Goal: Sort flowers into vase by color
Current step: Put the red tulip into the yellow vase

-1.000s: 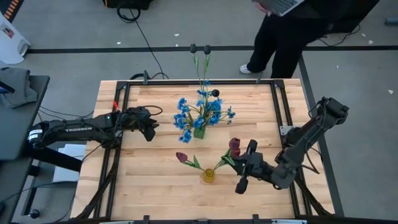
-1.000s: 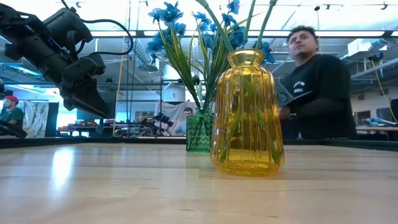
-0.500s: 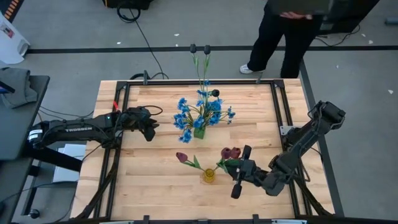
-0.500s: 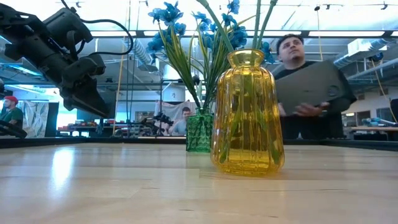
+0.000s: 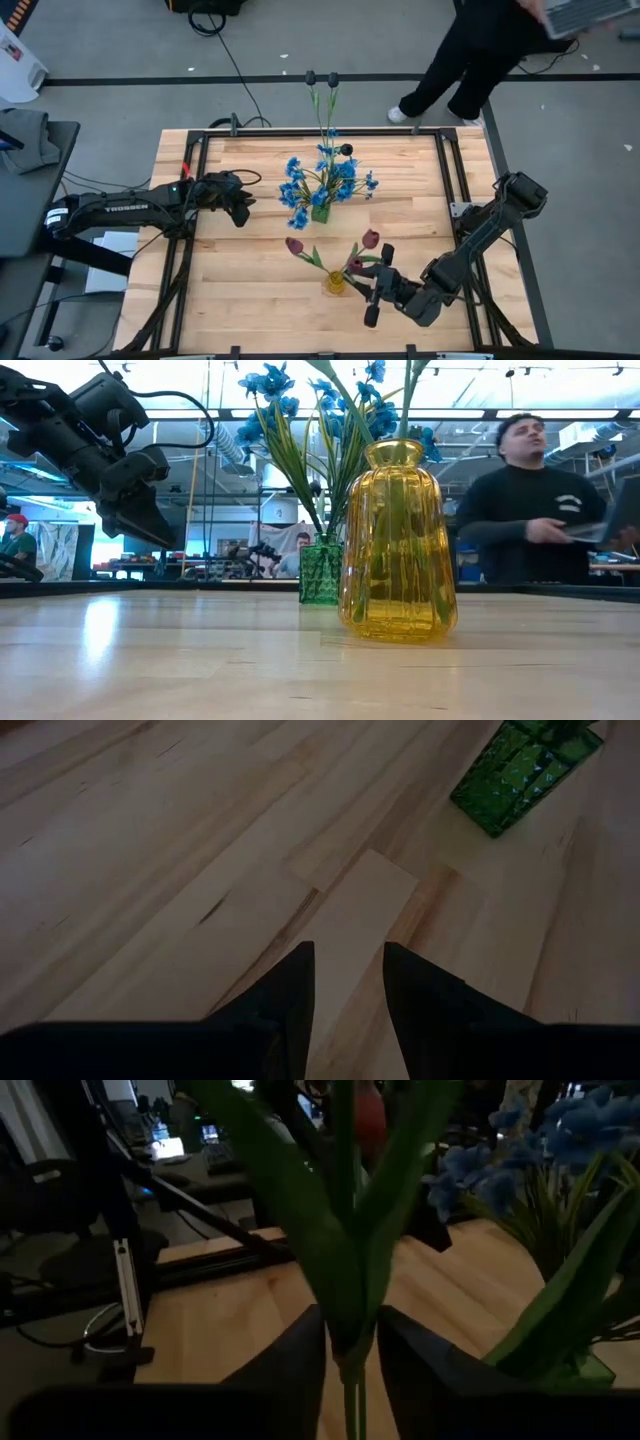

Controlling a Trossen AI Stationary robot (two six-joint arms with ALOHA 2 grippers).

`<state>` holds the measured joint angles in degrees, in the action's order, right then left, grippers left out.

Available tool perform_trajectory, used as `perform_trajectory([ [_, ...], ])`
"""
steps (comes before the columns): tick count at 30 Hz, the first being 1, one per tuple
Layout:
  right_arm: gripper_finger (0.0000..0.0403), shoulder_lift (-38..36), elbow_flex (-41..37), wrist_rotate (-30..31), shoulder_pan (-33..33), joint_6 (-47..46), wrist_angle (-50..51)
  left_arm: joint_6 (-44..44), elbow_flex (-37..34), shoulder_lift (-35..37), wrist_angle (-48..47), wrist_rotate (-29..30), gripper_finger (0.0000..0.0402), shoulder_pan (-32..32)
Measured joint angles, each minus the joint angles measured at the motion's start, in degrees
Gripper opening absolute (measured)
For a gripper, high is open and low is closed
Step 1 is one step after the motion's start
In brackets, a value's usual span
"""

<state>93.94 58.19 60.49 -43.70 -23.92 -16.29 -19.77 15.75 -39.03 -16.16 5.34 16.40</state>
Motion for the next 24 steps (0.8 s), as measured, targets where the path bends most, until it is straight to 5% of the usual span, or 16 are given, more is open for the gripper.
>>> perform_trajectory([
  [10, 0.0174, 0.1, 0.0, -1.11, 0.0, -2.15, 0.33, 0.0, 0.0, 0.0, 0.04, 0.0, 0.0127, -0.02],
  [24, 0.0222, 0.1, 0.0, -12.41, 0.07, -17.23, 10.4, -0.37, 0.0, 0.02, 0.02, -0.85, 0.0127, 0.0],
])
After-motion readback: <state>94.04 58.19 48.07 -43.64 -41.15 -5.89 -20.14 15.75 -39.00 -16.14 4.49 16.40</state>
